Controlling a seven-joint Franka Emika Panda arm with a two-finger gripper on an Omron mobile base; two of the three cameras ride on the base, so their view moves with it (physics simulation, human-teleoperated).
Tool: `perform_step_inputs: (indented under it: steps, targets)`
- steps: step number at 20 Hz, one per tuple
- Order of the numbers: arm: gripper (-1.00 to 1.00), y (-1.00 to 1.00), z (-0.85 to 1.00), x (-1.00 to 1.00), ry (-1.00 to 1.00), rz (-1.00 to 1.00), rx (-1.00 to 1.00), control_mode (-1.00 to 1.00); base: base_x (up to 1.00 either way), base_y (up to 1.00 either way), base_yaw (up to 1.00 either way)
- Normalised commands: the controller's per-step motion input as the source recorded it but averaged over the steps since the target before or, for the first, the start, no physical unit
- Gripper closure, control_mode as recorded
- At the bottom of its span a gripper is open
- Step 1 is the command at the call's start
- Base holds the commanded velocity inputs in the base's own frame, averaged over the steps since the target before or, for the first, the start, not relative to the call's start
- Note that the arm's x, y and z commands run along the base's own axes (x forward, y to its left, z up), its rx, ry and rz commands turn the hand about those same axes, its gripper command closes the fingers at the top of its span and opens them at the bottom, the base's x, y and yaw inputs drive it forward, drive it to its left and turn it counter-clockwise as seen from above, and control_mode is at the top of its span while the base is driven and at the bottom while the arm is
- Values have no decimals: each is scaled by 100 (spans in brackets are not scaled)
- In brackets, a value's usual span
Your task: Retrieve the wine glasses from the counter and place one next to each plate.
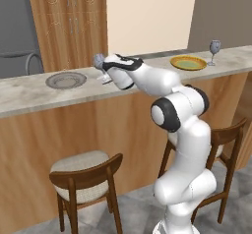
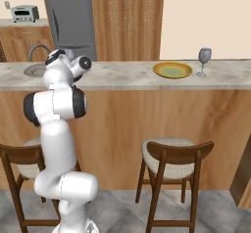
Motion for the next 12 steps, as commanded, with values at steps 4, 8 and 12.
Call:
perform_step_inputs:
  steps: [4, 8, 12]
  targets:
    - [100, 30, -10, 55, 0, -2, 0, -100, 0, 0, 0]
    - [100, 8, -27, 16, -7, 0, 0, -100, 0, 0, 0]
    - [100, 0, -13, -5, -22, 0, 7, -100, 0, 0, 0]
